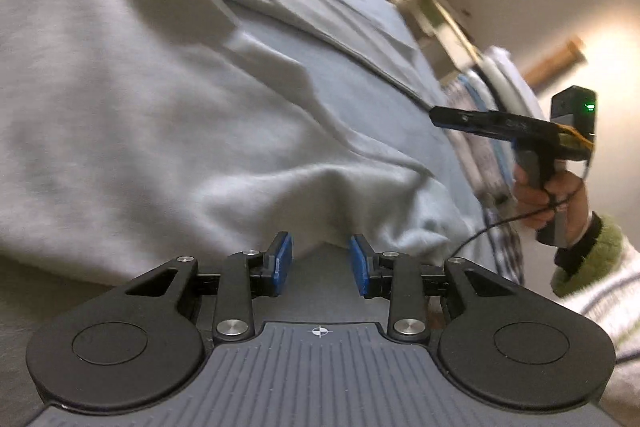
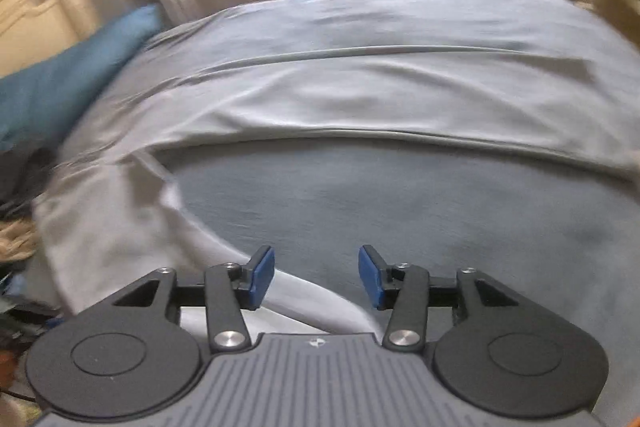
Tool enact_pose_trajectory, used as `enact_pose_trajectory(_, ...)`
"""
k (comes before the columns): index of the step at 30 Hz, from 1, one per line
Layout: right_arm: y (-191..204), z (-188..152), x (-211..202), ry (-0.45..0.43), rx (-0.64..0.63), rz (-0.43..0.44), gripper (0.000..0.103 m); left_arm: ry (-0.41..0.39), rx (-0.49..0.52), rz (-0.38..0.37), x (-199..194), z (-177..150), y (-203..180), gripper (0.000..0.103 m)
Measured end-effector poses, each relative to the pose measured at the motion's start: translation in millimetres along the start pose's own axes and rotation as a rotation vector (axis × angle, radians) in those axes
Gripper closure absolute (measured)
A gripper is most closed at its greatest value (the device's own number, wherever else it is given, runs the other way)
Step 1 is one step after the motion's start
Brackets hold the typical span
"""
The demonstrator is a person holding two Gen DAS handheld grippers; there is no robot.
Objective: Fold clothes
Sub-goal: 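Lay the sweatpants leg flat and open both grippers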
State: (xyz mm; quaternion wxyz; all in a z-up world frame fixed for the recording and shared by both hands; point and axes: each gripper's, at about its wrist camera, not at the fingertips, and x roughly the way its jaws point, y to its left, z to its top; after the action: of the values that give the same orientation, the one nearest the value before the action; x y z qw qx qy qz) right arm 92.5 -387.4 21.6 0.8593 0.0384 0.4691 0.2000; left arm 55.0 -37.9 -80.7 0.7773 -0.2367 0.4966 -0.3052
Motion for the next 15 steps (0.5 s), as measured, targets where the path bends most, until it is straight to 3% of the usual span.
enact_pose_trajectory(4, 34.3, 17.9, 29.4, 0.039, -0.082, 0.057, 0.050, -0.051, -0.173, 0.036, -16.1, -4.0, 22.9, 0.072)
enact_pose_trajectory(7, 61.7, 8.9, 15.2, 0.030, -0.171, 0.247, 0.051, -0.110, -0.297, 0.084, -34.6, -11.8, 42.2, 0.072)
enact_pose_trajectory(11, 110.9, -32.2, 1.5, 0.098, -0.432, 0.433, 0.054, -0.171, -0.458, 0.113, -49.6, -20.2, 67.3, 0.072)
enact_pose_trajectory(13, 135.3, -57.8, 8.2, 0.163, -0.572, 0.417, 0.060, -0.182, -0.496, 0.118, -53.1, -22.0, 73.2, 0.072)
enact_pose_trajectory(15, 150.6, -79.5, 17.2, 0.189, -0.714, 0.304, 0.060, -0.188, -0.522, 0.126, -55.1, -23.2, 77.0, 0.072)
